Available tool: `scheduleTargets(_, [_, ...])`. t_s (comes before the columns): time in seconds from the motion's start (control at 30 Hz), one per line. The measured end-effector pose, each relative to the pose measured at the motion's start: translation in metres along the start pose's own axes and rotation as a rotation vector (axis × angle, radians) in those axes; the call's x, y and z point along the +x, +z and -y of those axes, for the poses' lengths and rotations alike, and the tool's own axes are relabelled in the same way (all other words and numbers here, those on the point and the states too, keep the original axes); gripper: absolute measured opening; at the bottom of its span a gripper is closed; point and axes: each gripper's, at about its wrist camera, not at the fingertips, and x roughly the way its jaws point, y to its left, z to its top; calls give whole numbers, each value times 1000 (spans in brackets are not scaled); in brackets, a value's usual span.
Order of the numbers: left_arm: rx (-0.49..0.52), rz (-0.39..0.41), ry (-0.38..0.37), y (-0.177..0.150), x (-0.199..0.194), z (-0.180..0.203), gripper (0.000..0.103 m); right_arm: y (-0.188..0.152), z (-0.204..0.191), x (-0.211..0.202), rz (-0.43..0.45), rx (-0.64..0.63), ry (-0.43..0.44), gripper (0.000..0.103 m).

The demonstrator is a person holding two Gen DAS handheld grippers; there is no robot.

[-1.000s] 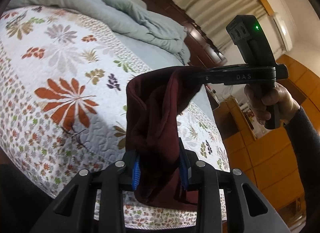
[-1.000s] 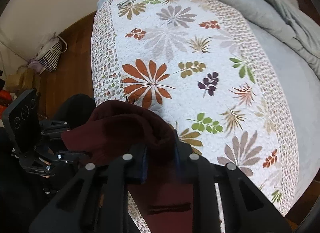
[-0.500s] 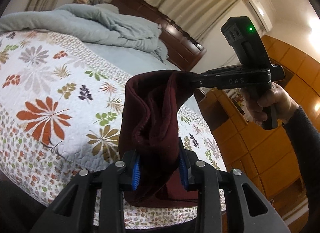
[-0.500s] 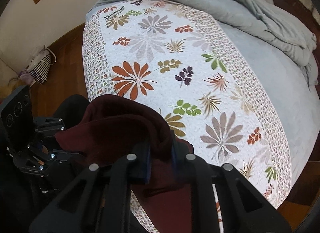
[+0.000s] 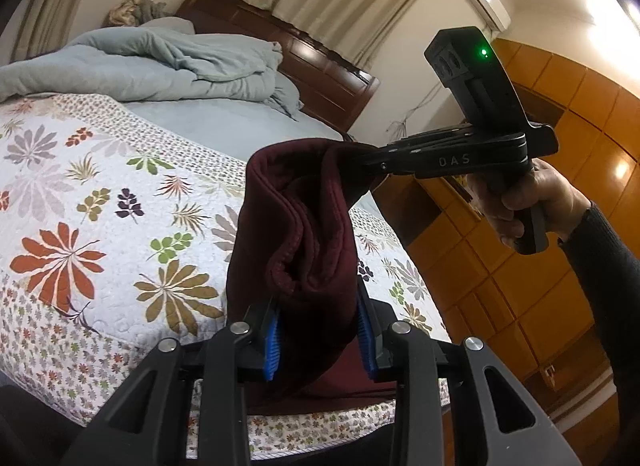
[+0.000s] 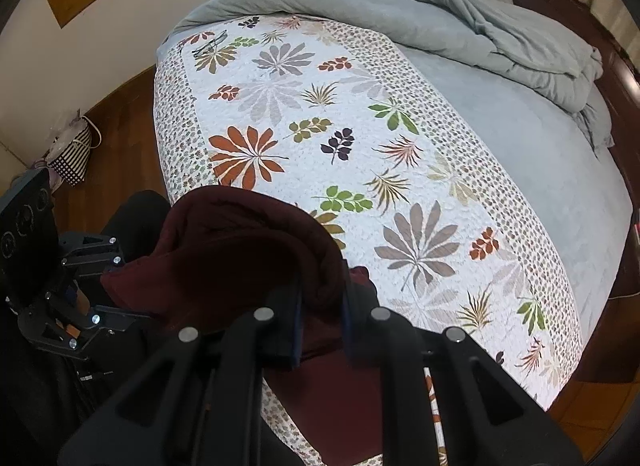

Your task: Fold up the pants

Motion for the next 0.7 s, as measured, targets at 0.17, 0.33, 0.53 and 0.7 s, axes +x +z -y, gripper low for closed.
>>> scheduleTargets(0.17, [30, -13, -19, -1, 3, 20, 31, -18, 7, -11, 11, 19, -14, 14])
scheduleTargets(0.33, [62, -25, -34, -3, 10, 39, 31, -36, 14, -21, 19, 39, -29, 14])
scheduleTargets(0.53, [90, -47, -62, -6, 21, 58, 31, -58, 24, -29, 28, 69, -43, 14])
scheduleTargets(0.7, [114, -73, -82, -9, 35, 74, 31, -77, 34, -30, 30, 99, -48, 13])
